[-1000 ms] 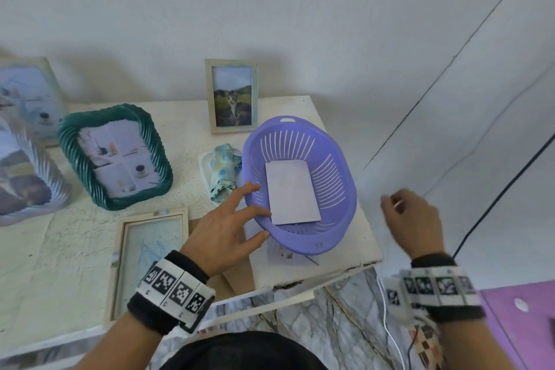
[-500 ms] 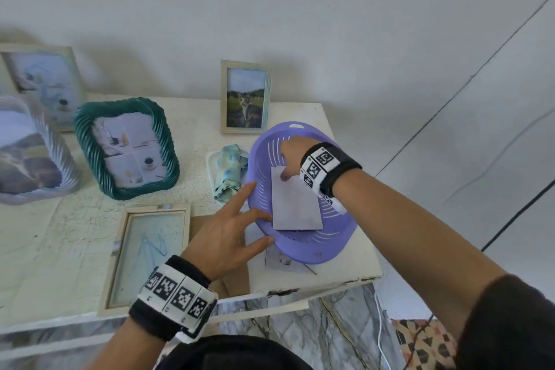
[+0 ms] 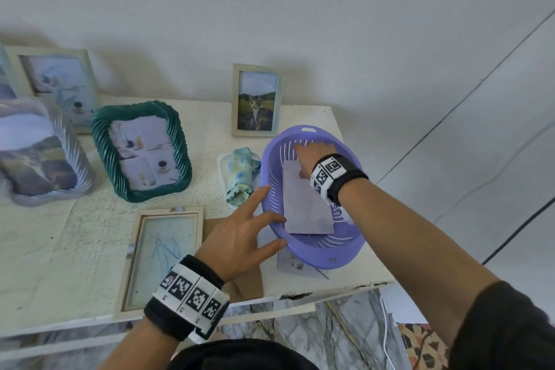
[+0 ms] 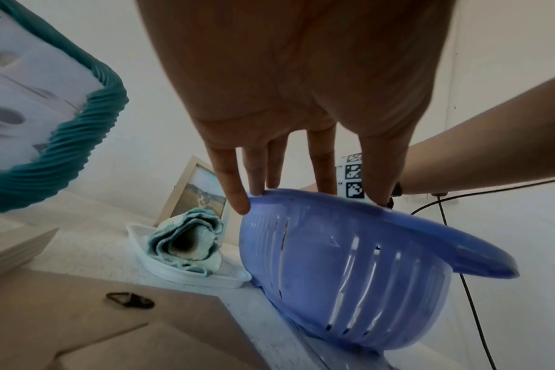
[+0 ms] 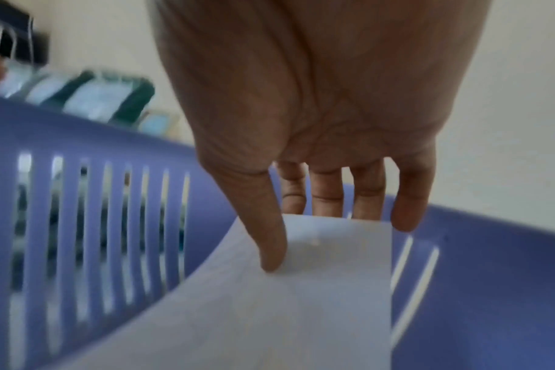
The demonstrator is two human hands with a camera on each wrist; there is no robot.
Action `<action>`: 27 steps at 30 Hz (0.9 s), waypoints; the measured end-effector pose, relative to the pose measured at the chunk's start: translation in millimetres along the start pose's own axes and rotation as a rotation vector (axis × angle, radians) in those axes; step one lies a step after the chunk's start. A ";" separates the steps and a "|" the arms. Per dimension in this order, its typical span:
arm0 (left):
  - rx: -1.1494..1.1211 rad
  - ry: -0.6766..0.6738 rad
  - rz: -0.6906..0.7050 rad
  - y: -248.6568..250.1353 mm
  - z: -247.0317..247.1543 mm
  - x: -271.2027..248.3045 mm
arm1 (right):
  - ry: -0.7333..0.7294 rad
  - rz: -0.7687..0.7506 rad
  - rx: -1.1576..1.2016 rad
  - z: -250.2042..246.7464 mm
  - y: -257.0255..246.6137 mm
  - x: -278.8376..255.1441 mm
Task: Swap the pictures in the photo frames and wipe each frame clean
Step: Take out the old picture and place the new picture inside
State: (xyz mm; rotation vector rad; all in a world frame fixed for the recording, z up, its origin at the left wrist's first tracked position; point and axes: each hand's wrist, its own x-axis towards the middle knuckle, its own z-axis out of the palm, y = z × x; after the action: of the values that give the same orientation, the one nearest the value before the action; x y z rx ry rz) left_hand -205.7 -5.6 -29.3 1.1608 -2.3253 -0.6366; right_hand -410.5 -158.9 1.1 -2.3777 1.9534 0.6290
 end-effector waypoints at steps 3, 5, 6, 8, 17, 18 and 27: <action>-0.089 0.049 -0.019 -5.8 -6.0 -1.6 | -0.006 -0.002 0.195 -28.4 10.0 -15.0; -0.150 0.102 -0.029 -9.5 -14.9 -3.5 | 0.039 0.014 0.383 -48.6 19.4 -30.6; -0.175 0.130 -0.030 -11.2 -20.4 -4.0 | 0.099 0.031 0.459 -58.7 23.3 -38.9; -0.208 0.191 -0.026 -13.9 -33.4 -4.4 | 0.231 0.042 0.579 -81.1 25.5 -59.5; -0.580 0.381 -0.214 -19.6 -100.9 -18.6 | 0.439 -0.248 1.155 -127.9 -51.8 -127.4; -0.639 0.381 -0.237 -24.2 -106.5 -23.7 | 0.423 -0.275 1.182 -123.5 -63.6 -126.5; -0.937 0.434 -0.469 -69.8 -121.3 -87.2 | 0.136 -0.057 1.623 -52.9 -146.4 -129.1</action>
State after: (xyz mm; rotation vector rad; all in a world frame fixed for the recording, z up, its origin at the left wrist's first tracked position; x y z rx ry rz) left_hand -45.5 4.7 8.2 1.1802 -1.1331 -1.2918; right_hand -275.5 -17.4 52.6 -1.3137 1.3266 -0.8626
